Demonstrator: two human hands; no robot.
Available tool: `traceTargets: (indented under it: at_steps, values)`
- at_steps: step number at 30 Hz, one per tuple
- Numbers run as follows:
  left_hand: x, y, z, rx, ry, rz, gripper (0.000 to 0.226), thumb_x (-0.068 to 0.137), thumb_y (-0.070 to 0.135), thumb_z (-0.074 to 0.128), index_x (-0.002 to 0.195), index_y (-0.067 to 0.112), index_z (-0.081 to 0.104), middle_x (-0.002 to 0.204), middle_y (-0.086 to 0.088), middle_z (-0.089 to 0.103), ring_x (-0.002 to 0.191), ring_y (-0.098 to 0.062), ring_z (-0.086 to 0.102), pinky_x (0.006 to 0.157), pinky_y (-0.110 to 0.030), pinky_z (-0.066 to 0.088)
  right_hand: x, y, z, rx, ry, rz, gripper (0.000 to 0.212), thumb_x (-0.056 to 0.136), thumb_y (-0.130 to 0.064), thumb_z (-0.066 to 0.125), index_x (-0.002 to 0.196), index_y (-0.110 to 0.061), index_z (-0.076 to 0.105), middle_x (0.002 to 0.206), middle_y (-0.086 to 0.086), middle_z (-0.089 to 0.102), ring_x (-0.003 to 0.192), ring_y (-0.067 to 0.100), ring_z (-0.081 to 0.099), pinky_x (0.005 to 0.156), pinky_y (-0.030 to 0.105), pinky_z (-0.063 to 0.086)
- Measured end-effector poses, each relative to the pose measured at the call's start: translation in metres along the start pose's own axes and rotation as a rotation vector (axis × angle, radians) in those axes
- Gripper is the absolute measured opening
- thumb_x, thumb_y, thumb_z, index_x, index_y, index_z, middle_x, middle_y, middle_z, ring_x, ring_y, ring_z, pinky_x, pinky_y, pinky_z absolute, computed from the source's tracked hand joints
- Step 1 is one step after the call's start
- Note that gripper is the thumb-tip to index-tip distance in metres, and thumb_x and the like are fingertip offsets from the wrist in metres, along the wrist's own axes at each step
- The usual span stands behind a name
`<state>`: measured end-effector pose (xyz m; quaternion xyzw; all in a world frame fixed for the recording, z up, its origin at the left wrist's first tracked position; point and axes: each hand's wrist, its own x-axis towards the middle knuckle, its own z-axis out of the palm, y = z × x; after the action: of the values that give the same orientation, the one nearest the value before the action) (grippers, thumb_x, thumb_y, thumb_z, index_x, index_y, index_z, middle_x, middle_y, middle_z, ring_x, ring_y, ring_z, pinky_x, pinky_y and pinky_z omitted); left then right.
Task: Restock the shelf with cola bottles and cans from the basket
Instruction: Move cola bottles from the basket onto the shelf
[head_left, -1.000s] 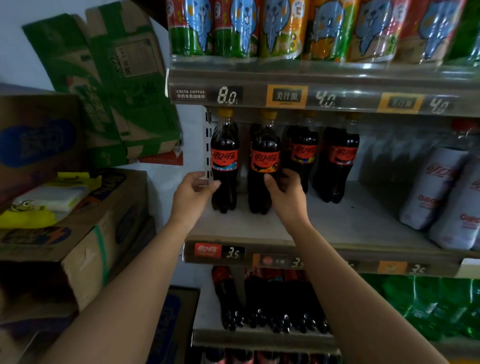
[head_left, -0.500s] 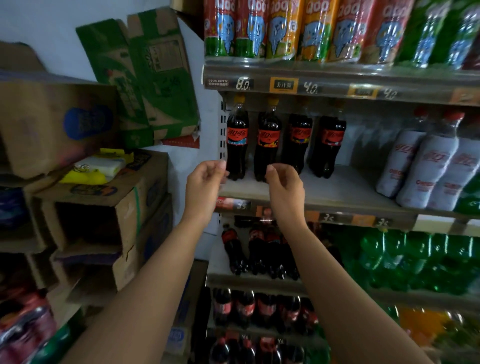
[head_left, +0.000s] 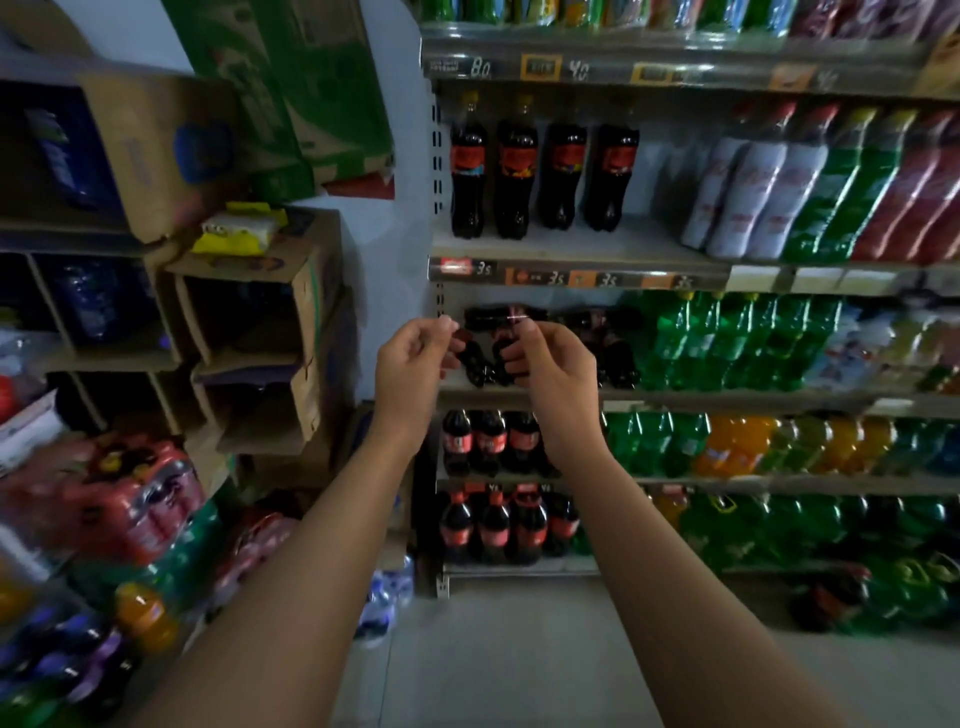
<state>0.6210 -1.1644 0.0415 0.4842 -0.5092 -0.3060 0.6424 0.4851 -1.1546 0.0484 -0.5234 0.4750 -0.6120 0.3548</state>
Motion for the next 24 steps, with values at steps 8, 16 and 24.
traceTargets:
  at_steps: [8, 16, 24]
  values:
    - [-0.137, 0.044, -0.006, 0.033, -0.067, 0.009, 0.018, 0.097, 0.027, 0.052, 0.09, 0.018, 0.066, 0.078, 0.007, 0.066, 0.069, -0.003, 0.061, 0.069, -0.023, 0.048, -0.13, -0.031, -0.067, 0.054, -0.008, -0.01, 0.022, 0.099, -0.029, 0.052, 0.098, -0.013, 0.066, 0.079, -0.001, 0.07, 0.074, 0.009, 0.066, 0.074, 0.028, 0.056]
    - [-0.29, 0.083, -0.006, 0.024, -0.071, -0.046, 0.018, 0.098, 0.026, 0.052, 0.086, 0.022, 0.066, 0.078, 0.003, 0.068, 0.069, -0.006, 0.061, 0.066, -0.021, 0.048, -0.275, -0.055, -0.145, 0.103, -0.005, 0.052, 0.024, 0.1, -0.026, 0.049, 0.1, -0.008, 0.065, 0.081, 0.004, 0.069, 0.071, 0.007, 0.065, 0.066, 0.019, 0.052]
    - [-0.431, 0.124, -0.03, 0.036, -0.13, -0.061, 0.018, 0.098, 0.025, 0.053, 0.085, 0.024, 0.065, 0.075, 0.006, 0.065, 0.067, -0.004, 0.059, 0.062, -0.019, 0.05, -0.406, -0.087, -0.191, 0.152, 0.009, 0.091, 0.024, 0.1, -0.027, 0.05, 0.094, -0.01, 0.066, 0.077, 0.003, 0.068, 0.069, 0.012, 0.063, 0.064, 0.023, 0.053]
